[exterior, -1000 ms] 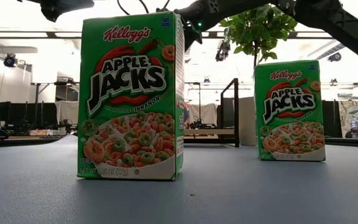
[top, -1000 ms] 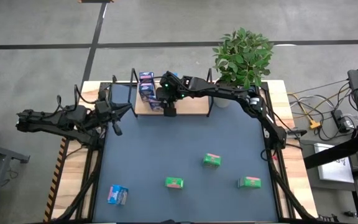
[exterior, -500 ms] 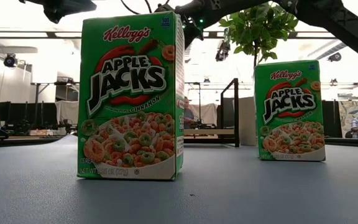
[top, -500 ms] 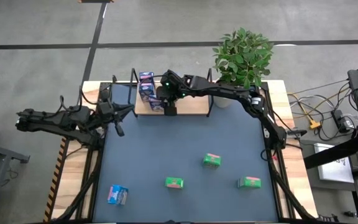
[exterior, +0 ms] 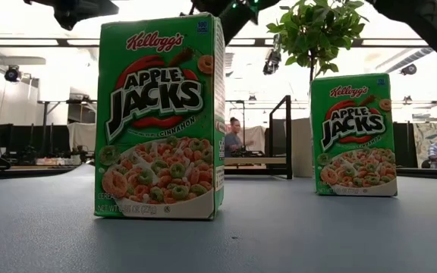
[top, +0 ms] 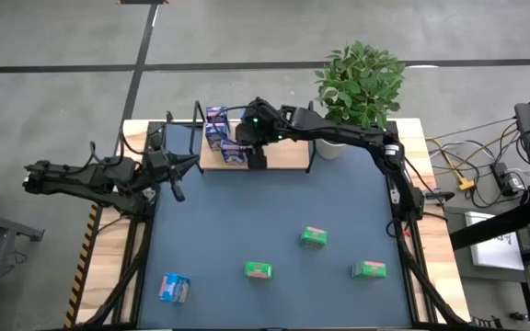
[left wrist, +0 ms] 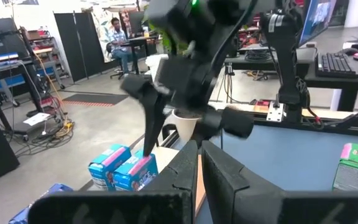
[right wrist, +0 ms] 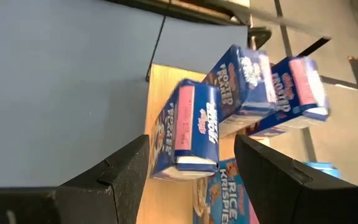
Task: Stack cereal on shelf
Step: Put the blue cereal box on the shelf aligned with the other blue cereal boxes
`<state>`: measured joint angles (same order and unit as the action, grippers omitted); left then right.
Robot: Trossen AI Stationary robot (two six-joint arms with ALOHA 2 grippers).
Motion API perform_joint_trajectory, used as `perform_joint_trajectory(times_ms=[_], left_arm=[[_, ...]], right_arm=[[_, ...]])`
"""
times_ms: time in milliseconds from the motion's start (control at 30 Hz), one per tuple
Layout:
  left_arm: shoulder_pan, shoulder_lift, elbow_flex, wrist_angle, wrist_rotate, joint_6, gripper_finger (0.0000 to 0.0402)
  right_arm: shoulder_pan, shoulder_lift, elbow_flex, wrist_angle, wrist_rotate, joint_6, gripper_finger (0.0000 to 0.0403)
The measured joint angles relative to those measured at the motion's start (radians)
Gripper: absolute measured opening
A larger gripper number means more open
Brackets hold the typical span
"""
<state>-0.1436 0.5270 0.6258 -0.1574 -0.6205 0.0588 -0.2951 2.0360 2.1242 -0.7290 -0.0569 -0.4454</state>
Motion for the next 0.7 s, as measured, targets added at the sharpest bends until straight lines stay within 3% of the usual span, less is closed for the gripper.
perform_joint_trajectory(times_ms=[333, 700], left_arm=[[0.0, 0.031, 0.0, 0.0, 0.0, -0.05, 0.0005], [0.0, 0.085, 0.0, 0.0, 0.002, -0.076, 0.0]], right_arm=[[0.097, -0.167, 0.0, -0.199, 0.004, 0.01, 0.0214], [0.224, -0.347, -0.011, -0.414, 0.001, 0.173, 0.0129]])
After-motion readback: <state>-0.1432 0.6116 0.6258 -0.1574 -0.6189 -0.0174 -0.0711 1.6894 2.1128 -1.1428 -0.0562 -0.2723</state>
